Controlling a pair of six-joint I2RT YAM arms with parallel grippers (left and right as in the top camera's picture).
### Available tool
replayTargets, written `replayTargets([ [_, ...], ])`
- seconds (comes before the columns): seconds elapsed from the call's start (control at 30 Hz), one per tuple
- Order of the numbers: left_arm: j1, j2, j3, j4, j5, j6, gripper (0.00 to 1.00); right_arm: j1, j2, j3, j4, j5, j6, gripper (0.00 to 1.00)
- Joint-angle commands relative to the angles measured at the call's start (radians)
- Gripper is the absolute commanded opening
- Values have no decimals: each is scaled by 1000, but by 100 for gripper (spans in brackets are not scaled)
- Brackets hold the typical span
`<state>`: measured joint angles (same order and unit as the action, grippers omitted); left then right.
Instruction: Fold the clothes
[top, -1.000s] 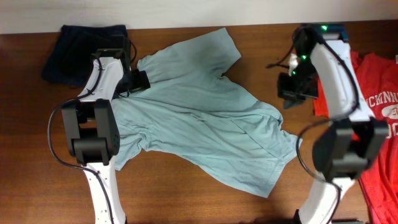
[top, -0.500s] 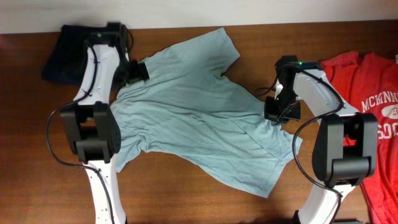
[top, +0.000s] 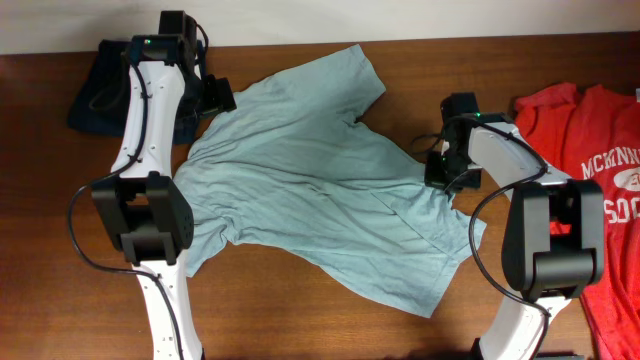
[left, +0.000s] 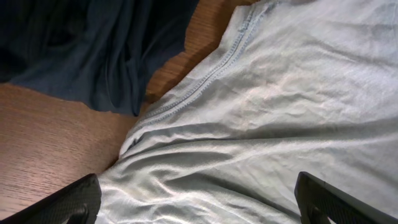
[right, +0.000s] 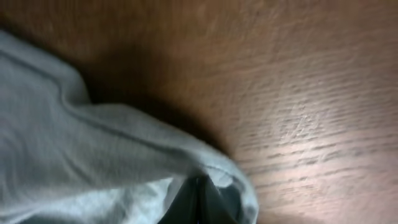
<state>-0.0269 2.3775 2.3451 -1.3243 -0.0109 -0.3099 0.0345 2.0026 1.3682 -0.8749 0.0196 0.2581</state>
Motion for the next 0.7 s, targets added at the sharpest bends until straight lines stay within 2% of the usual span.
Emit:
replayTargets([
  [0.0,-3,-18,8,-1,-11,12,99,4,3,-27,32,45,13,4],
  [0.3,-3,-18,8,-1,-11,12,99,3,3,-90,118,50,13,4],
  [0.67,-3,-18,8,-1,-11,12,99,-3,3,-89,317,153,9,4],
])
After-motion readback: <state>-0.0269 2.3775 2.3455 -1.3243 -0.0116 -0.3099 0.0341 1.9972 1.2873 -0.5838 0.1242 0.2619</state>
